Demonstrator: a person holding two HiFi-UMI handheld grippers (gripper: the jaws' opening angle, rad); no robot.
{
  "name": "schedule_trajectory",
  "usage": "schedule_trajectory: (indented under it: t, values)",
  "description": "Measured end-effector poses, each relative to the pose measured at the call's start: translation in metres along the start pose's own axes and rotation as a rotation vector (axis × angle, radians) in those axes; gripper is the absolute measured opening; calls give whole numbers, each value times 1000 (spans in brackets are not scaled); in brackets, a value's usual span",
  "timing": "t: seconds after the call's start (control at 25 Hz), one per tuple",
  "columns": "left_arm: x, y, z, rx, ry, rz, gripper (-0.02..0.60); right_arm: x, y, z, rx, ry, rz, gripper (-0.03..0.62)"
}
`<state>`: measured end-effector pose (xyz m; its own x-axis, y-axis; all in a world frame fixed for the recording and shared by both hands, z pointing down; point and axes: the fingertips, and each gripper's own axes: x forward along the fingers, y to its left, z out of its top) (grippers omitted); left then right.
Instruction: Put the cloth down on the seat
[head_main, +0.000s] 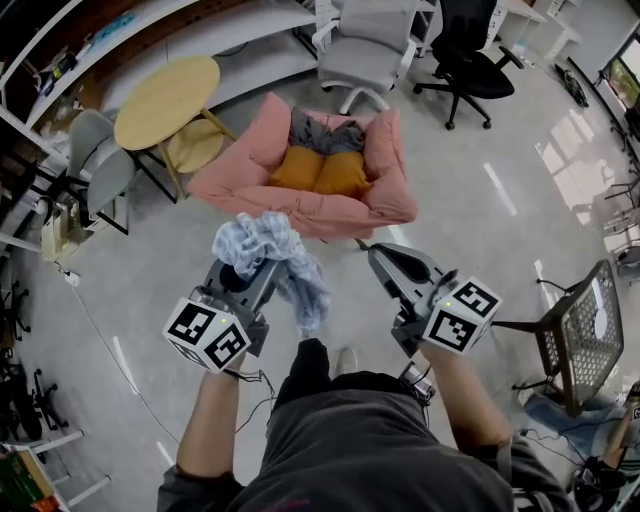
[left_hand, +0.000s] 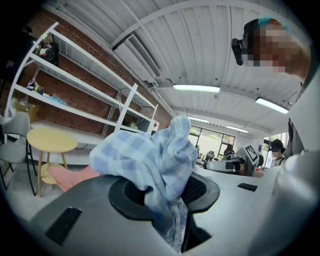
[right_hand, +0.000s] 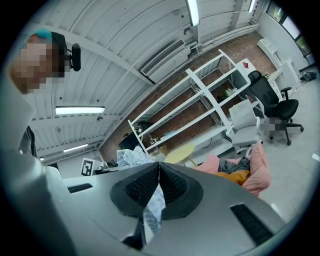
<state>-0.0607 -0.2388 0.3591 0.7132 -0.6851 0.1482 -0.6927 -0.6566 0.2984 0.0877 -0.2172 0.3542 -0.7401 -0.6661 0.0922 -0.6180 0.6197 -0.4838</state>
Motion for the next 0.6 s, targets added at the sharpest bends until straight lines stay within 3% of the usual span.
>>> schedule_trajectory:
  t: [0.6]
  values:
    - [114,130,-10,43,133,-78,138,73,-68,-5,77,28,-141,15]
